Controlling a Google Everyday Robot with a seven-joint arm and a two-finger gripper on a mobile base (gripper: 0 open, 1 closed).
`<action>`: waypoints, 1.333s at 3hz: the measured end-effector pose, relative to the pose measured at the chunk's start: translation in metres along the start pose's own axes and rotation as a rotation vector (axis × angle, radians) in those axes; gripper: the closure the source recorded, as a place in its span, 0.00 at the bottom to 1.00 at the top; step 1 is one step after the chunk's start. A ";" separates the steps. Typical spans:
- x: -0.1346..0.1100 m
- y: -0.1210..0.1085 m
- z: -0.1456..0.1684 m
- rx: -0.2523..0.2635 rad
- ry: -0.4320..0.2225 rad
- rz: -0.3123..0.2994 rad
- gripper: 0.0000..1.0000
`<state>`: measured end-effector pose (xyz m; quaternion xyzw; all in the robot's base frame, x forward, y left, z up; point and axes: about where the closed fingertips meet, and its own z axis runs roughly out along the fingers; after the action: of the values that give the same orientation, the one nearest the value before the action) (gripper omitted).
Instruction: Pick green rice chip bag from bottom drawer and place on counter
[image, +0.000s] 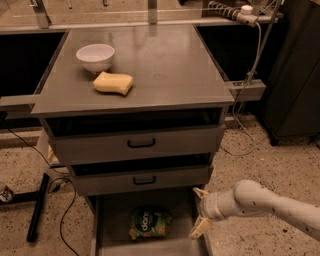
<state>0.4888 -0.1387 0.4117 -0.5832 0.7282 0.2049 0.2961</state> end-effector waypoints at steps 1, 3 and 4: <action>0.020 -0.007 0.036 0.006 0.003 0.012 0.00; 0.081 -0.016 0.128 0.030 -0.030 -0.001 0.00; 0.090 -0.017 0.168 0.024 -0.076 -0.059 0.00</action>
Offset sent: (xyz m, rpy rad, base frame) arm 0.0331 0.0107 -0.1865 0.0071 -0.0108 -0.0726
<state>0.5247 -0.1007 0.2277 -0.5927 0.7013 0.2095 0.3363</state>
